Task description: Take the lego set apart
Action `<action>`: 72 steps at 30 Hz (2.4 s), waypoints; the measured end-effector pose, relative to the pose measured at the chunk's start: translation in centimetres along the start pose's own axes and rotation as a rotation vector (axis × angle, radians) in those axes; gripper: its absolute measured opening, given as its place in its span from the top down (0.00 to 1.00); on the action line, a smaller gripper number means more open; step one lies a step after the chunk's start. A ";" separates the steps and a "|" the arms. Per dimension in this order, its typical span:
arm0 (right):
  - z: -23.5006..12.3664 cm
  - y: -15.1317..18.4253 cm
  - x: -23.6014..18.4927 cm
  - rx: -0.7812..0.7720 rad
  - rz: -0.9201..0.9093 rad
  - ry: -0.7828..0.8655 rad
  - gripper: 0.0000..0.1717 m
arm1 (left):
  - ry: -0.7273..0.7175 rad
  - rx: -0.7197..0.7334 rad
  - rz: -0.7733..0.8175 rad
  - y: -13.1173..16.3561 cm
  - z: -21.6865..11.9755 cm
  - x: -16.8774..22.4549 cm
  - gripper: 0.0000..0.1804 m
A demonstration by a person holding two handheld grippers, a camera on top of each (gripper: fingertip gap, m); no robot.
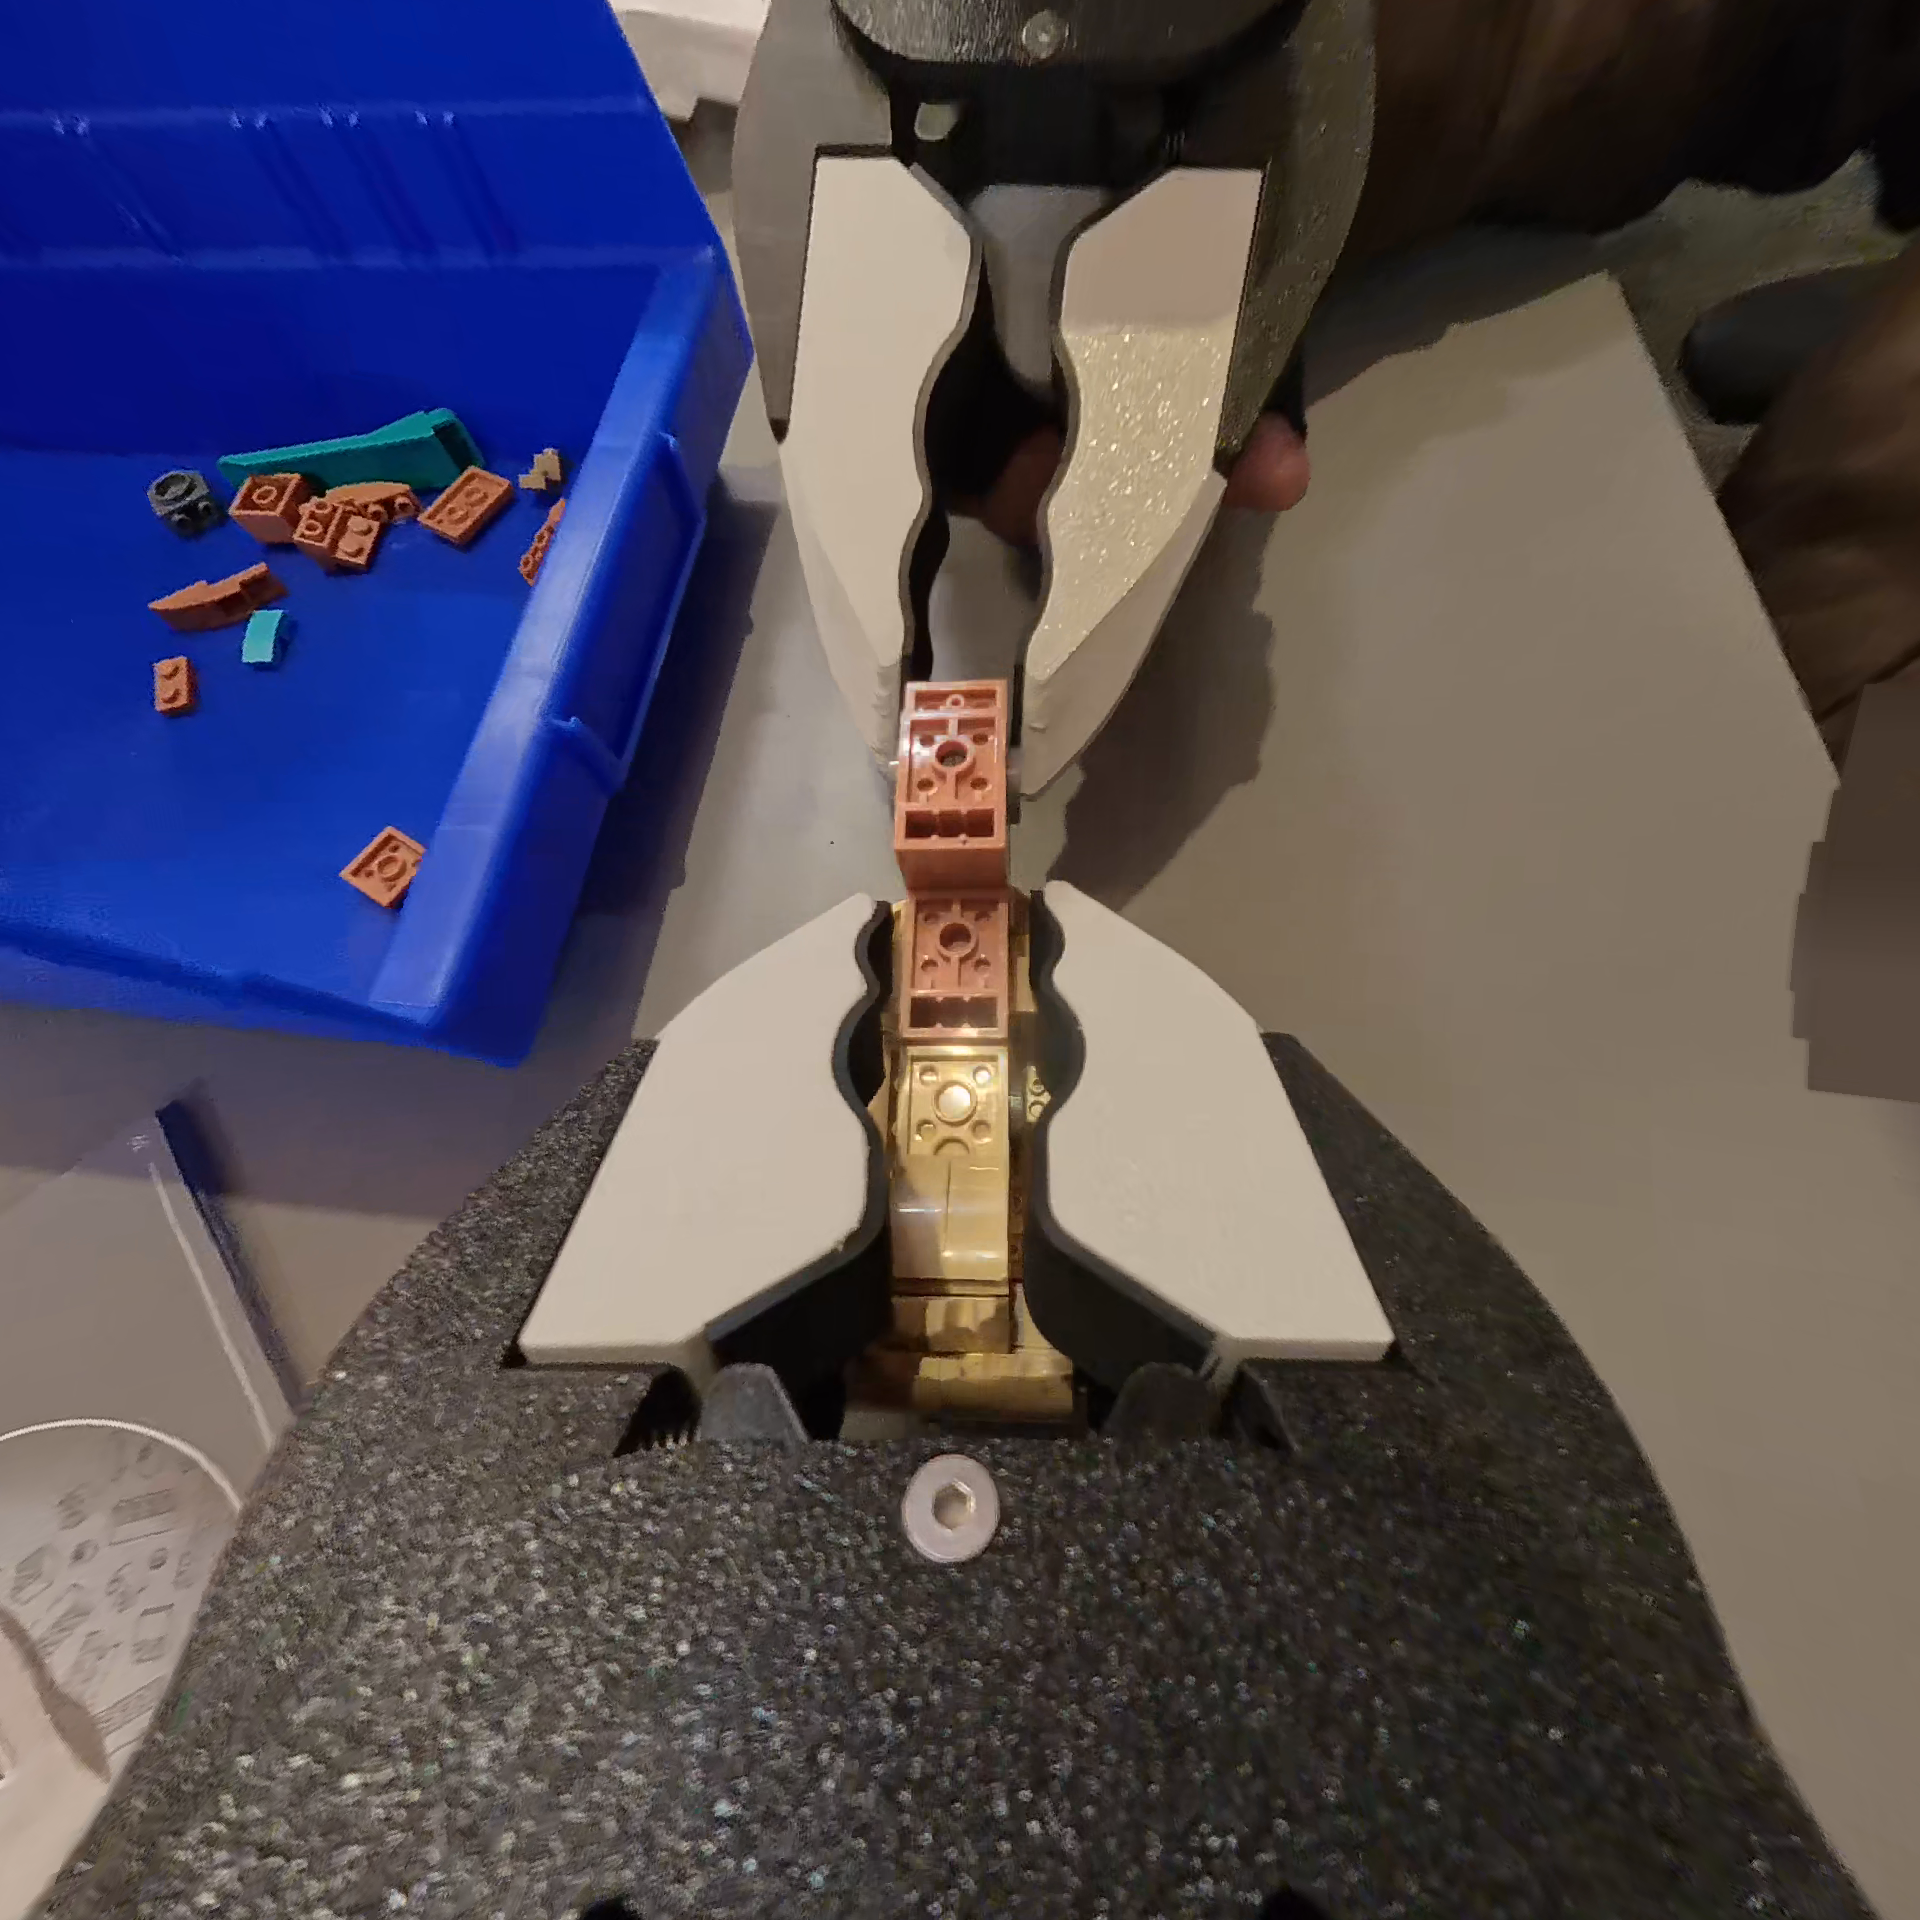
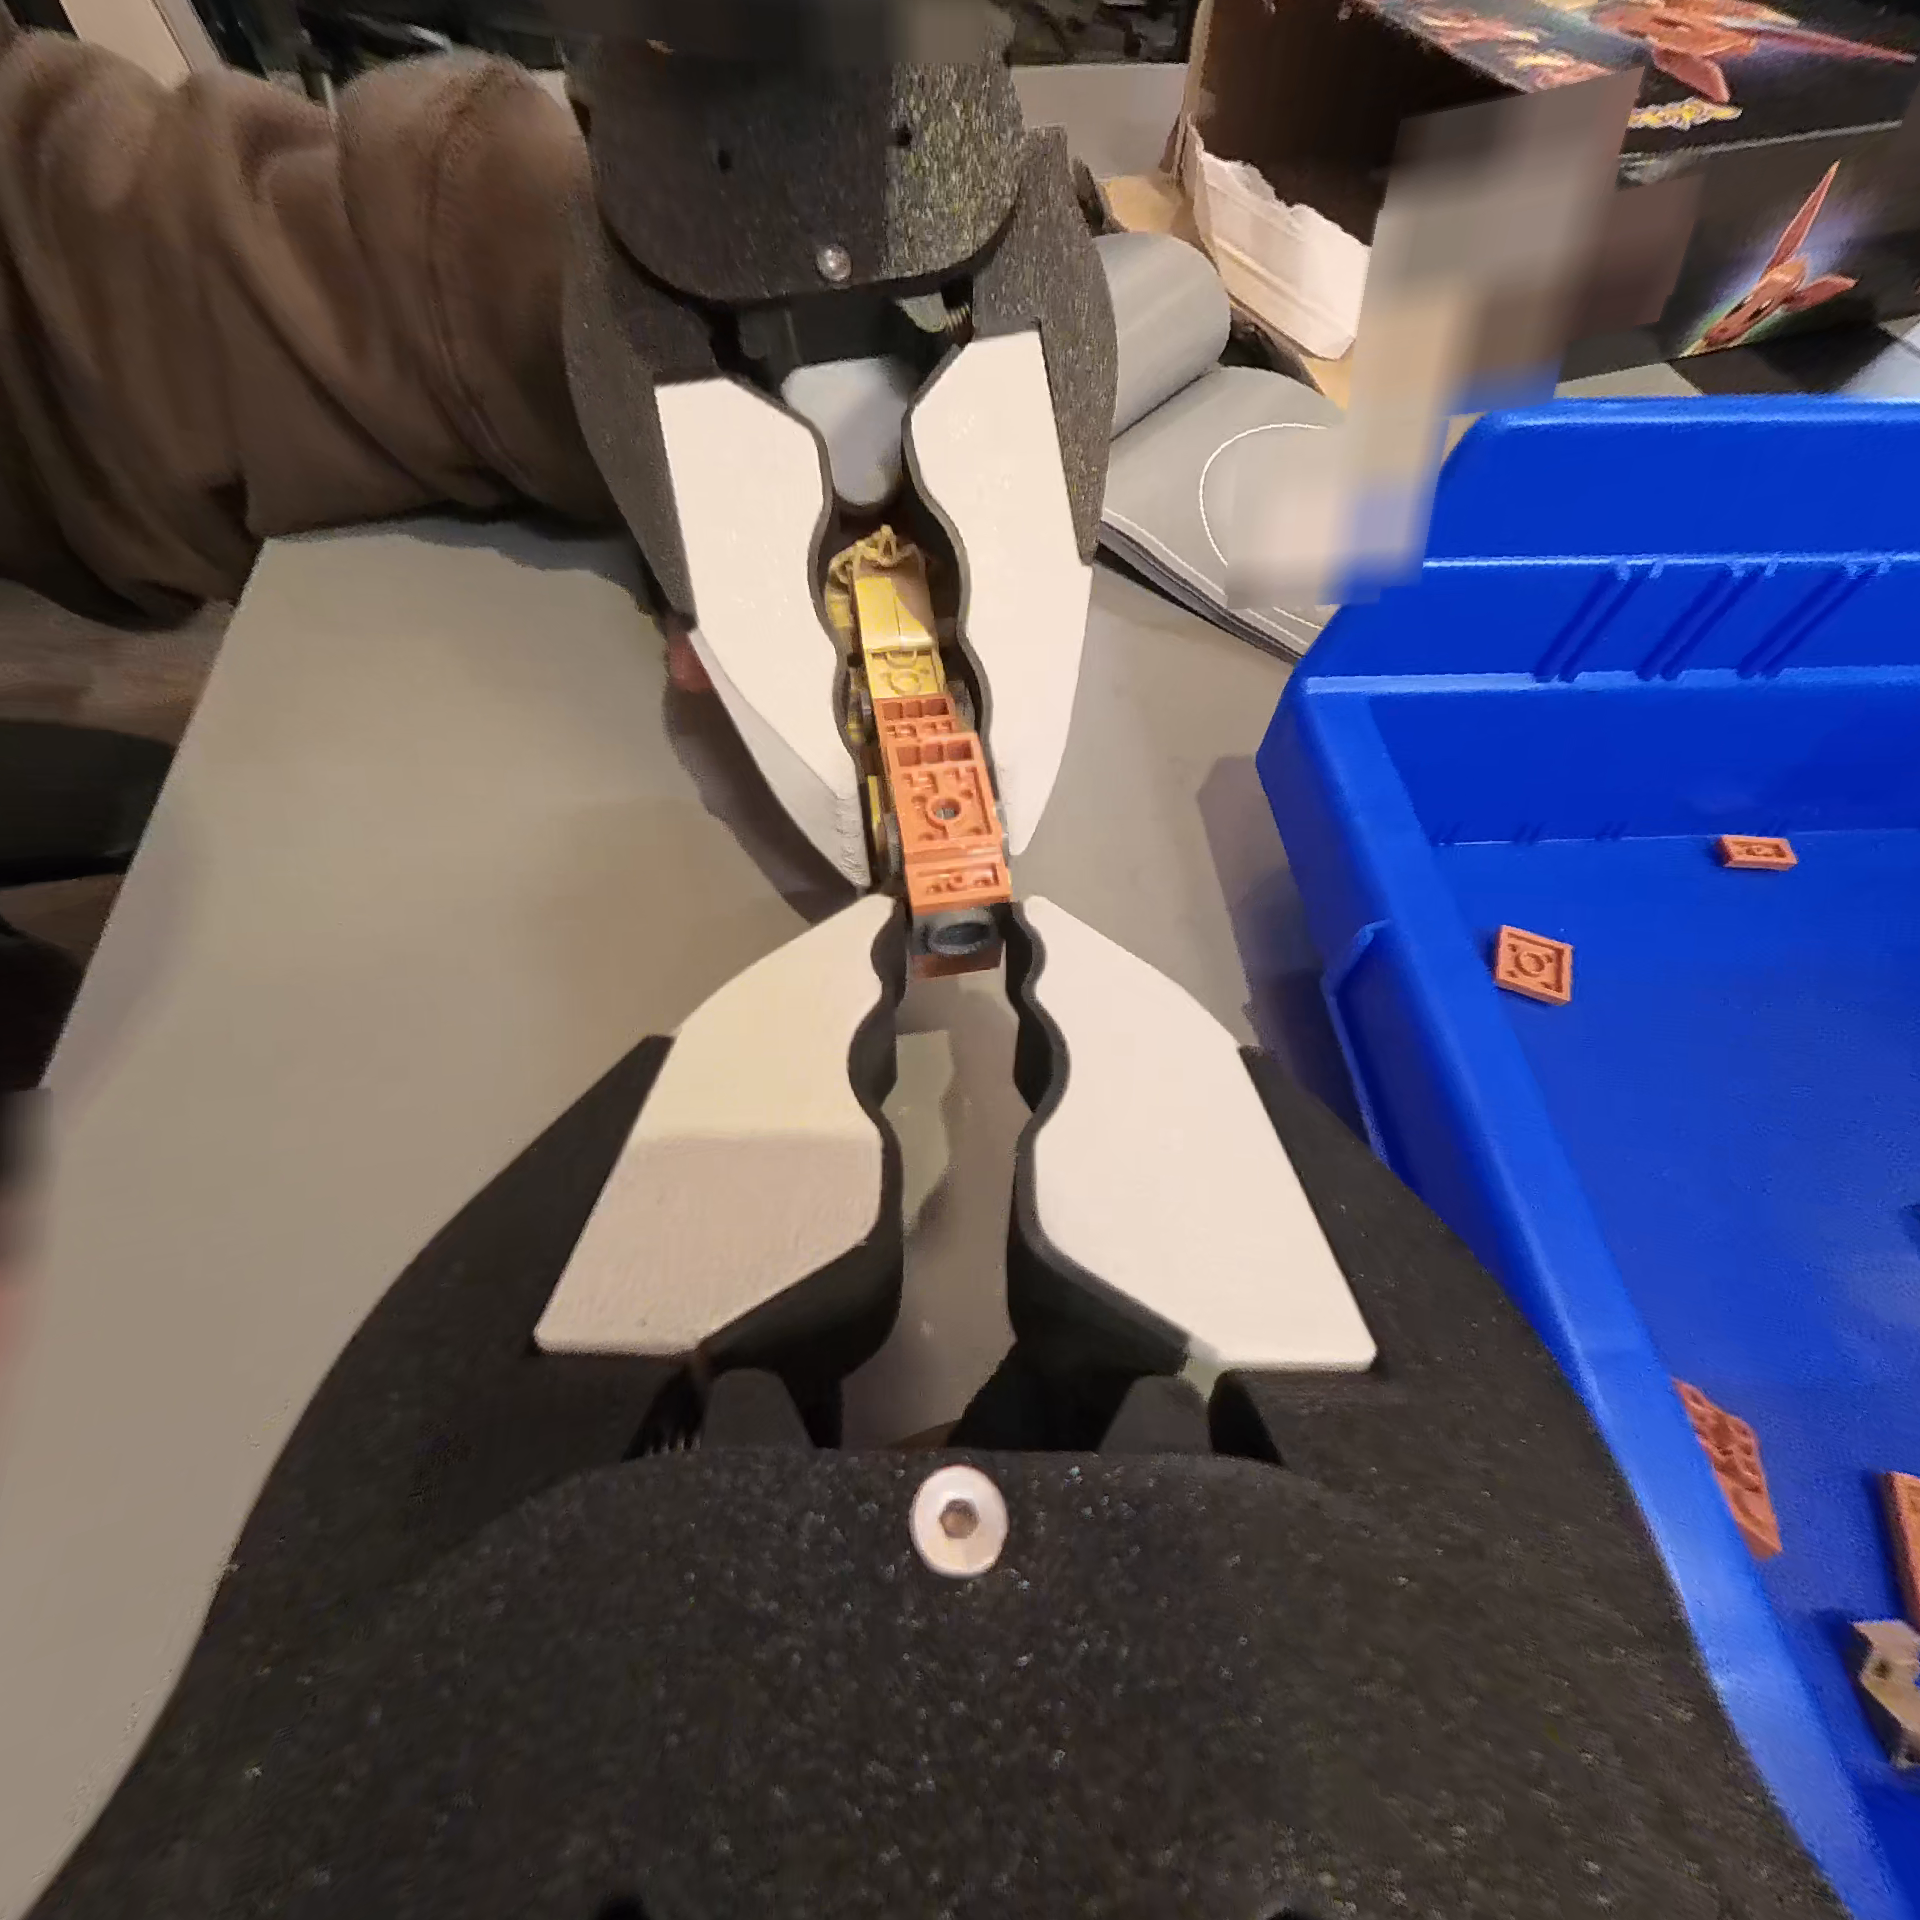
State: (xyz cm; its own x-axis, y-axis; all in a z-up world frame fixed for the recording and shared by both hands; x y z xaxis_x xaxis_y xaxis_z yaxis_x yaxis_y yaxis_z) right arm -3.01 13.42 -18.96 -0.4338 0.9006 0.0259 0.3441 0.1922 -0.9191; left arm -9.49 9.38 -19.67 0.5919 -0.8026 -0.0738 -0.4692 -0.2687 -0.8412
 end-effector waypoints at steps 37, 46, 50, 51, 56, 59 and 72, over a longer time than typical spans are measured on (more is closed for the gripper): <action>0.5 -0.1 -1.1 -0.120 -0.092 -0.049 0.89 | -0.190 -0.256 0.388 0.0 1.6 1.3 0.86; 0.3 -0.4 -1.6 -0.160 -0.407 0.143 0.91 | -0.189 -0.235 0.316 -0.1 1.6 1.0 0.87; 0.1 -0.4 -1.6 -0.164 -0.297 0.094 0.91 | -0.189 -0.233 0.341 -0.2 1.8 1.2 0.87; 0.0 -0.4 -1.6 -0.162 -0.257 0.077 0.91 | -0.189 -0.234 0.351 -0.2 1.8 1.3 0.87; 0.0 -0.4 -1.6 -0.154 -0.210 0.066 0.91 | -0.182 -0.223 0.342 -0.2 1.8 1.2 0.87; 0.1 -0.5 -2.1 -0.199 -0.378 0.142 0.91 | -0.178 -0.215 0.331 -0.2 1.7 1.2 0.87; -0.7 -0.4 -2.2 -0.129 -0.239 0.070 0.91 | -0.143 -0.173 0.331 -0.5 2.1 1.6 0.87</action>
State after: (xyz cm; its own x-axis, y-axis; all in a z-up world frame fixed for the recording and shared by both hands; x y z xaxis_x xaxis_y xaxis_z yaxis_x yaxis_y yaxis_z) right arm -1.59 11.65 -18.41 -0.4581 0.8477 0.2674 0.3442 0.4465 -0.8259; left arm -6.89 9.35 -20.52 0.4697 -0.7819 -0.4098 -0.7461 -0.1035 -0.6578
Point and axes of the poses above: each gripper's, where its closed fingertips meet, z out along the fingers, y out of its underside, x = y × z across the jaws, the point moved 4 cm from there along -z, back along the fingers, and after that the axes turned 3 degrees about x, right-handed, at the moved point
